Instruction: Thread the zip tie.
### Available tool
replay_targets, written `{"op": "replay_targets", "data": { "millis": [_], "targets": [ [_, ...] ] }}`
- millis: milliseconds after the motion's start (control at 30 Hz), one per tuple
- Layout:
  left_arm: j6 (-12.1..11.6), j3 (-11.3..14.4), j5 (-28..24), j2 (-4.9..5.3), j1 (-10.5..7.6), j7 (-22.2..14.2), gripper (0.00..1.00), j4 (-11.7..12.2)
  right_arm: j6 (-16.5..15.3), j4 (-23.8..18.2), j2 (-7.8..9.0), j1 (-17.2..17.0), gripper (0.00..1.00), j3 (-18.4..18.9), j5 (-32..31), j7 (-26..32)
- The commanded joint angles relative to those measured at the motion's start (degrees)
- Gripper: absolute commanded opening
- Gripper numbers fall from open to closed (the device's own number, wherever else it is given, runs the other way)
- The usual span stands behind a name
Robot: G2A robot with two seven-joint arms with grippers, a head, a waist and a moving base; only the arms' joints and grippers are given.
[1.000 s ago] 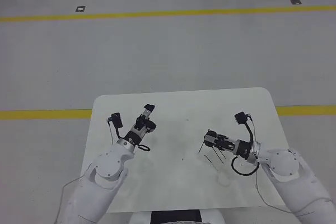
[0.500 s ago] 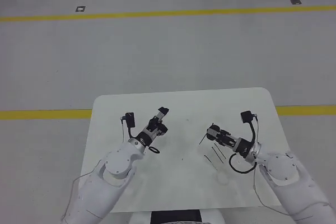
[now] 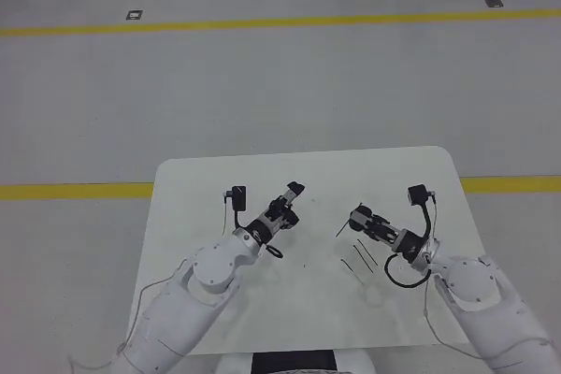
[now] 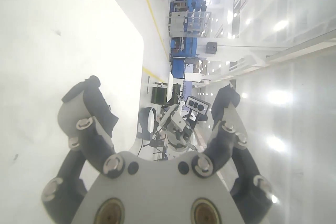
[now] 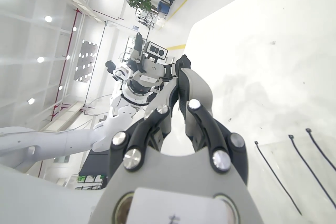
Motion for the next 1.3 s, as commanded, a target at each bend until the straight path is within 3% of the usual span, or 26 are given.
{"op": "replay_targets", "data": {
  "millis": [0,167,233,500,600,767,1033,1267],
  "targets": [
    [-2.9,0.5,-1.2,-0.04,0.5,-2.0,1.0,0.1,0.0,0.8,-0.34,0.2,0.0,-0.8,3.3,-1.0],
    [-10.1,3.0,-4.4,-0.54,0.39,-6.1,1.0,2.6,0.0,3.3,-1.16,1.3,0.0,-2.3,11.5,-0.1],
    [-12.2,4.0,-4.9,-0.76,-0.45,-8.0,1.0,4.2,0.0,4.5,-1.53,1.9,0.0,-2.9,14.2,0.3],
    [-12.3,4.1,-5.3,-0.8,-0.33,-7.8,1.0,4.1,0.2,4.5,-1.58,1.9,0.0,-3.0,14.2,-0.1],
    [-13.4,5.2,-6.2,-1.01,-0.1,-8.2,1.0,4.5,0.7,4.6,-1.99,2.0,0.0,-4.3,15.2,-0.9],
    [-17.3,7.8,-10.1,-1.85,-0.54,-9.3,1.0,6.0,1.0,5.6,-2.71,2.8,0.0,-6.4,18.7,-0.8],
    [-17.4,7.9,-10.2,-1.89,-0.67,-9.6,1.0,6.2,1.0,5.7,-2.75,2.9,0.0,-6.5,18.8,-0.8],
    [-18.5,8.5,-11.2,-2.23,-0.13,-6.7,1.0,6.5,1.5,5.0,-3.12,2.7,0.0,-7.6,15.3,-1.9]
  ]
}}
